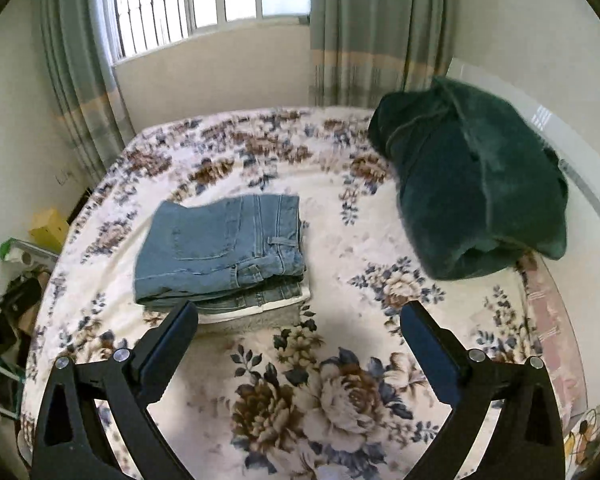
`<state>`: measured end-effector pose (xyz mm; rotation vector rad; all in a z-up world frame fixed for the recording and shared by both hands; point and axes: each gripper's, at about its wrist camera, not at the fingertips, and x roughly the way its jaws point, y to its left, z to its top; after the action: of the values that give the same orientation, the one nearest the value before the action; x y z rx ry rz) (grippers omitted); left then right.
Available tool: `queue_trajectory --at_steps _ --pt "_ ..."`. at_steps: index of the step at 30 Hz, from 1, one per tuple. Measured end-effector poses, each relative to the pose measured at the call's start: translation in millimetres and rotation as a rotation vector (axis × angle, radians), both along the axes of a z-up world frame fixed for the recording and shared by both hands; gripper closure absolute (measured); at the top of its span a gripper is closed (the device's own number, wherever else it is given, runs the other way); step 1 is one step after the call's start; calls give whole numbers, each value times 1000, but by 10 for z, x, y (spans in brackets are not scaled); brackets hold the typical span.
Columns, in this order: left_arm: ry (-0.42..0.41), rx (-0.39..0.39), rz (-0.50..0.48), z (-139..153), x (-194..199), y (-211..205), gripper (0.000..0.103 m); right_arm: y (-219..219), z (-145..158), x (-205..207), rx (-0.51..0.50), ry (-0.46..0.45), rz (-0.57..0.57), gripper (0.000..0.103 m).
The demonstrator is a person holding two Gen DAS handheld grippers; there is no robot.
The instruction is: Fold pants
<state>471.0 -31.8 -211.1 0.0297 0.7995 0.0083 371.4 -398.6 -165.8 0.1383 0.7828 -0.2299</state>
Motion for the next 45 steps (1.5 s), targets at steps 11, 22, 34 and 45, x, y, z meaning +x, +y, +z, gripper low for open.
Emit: queue_trajectory --at_steps 11,22,34,45 --pt "-111 -2 -5 787 -1342 -96 9 8 1180 -1602 -50 -161 87 0" --pt "-189 15 19 1259 -2147 -58 9 46 1810 -2766 -23 -235 133 0" --pt "-246 7 13 1479 -2481 80 0 114 2106 -3268 -32 -273 126 0" --pt "-258 11 7 1521 -2557 94 0 163 2156 -3323 -31 -281 138 0"
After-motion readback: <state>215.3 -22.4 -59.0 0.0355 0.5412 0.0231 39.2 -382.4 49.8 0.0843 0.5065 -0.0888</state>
